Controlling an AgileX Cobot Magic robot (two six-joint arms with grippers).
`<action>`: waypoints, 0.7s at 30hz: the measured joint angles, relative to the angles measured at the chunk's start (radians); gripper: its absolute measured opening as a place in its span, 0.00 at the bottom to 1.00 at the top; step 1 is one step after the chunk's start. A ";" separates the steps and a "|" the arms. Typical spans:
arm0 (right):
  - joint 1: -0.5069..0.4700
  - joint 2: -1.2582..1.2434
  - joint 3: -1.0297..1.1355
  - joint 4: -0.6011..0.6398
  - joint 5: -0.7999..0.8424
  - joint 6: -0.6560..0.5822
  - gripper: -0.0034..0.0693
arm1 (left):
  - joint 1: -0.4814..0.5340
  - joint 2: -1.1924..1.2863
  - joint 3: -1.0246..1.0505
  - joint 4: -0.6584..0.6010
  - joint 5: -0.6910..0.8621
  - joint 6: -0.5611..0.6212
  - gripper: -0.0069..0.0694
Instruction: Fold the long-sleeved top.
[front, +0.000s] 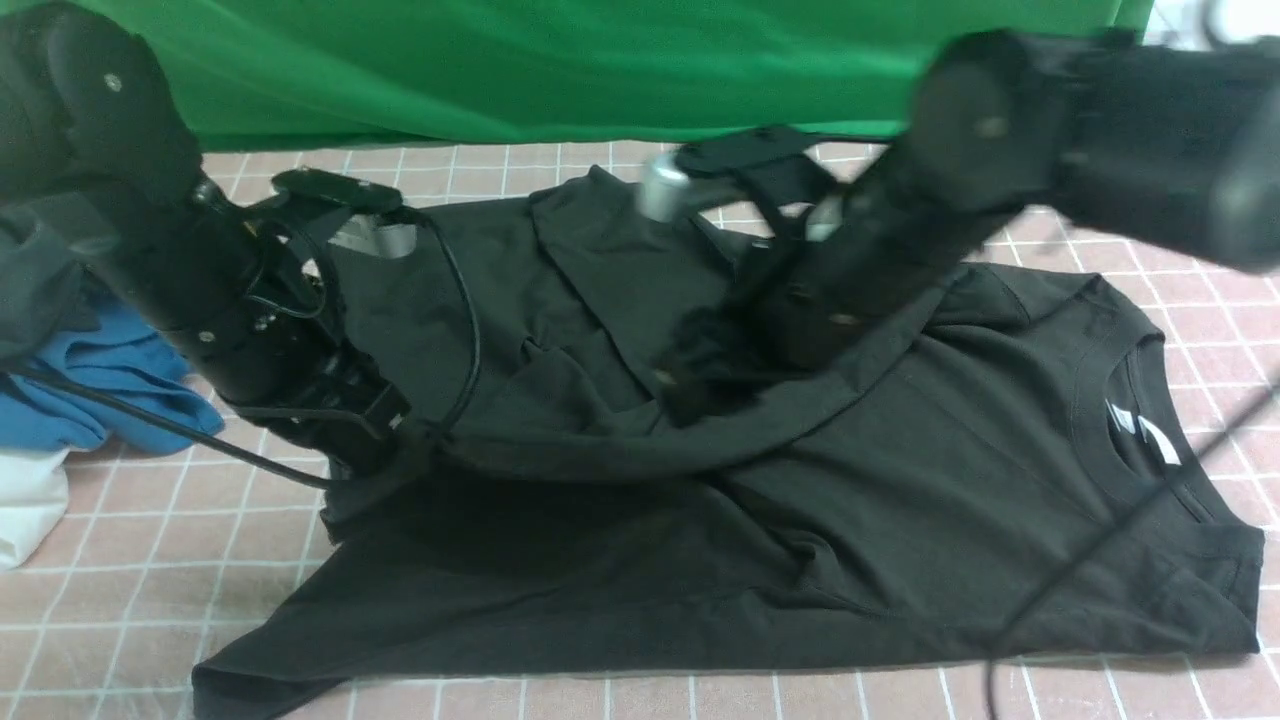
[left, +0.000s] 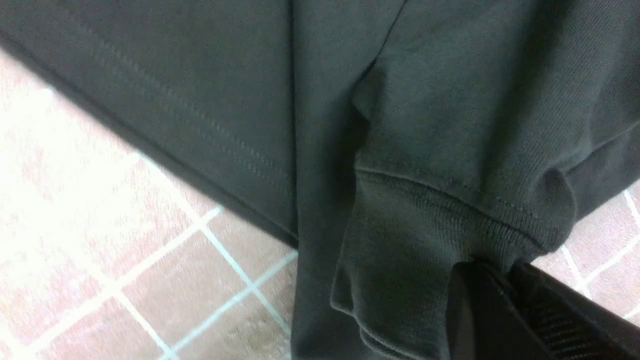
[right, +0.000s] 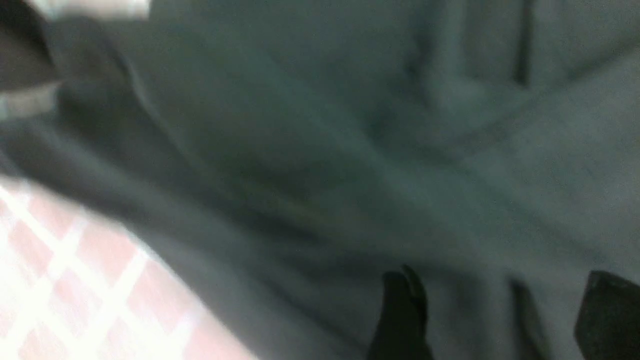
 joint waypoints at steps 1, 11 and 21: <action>0.004 0.035 -0.053 -0.006 0.001 0.034 0.74 | -0.005 0.000 0.000 0.002 -0.010 0.003 0.14; 0.013 0.277 -0.256 -0.162 0.133 0.221 0.75 | -0.043 0.000 0.000 0.003 -0.020 0.011 0.14; 0.013 0.328 -0.259 -0.169 0.059 0.249 0.71 | -0.044 0.000 0.000 -0.001 -0.027 0.014 0.14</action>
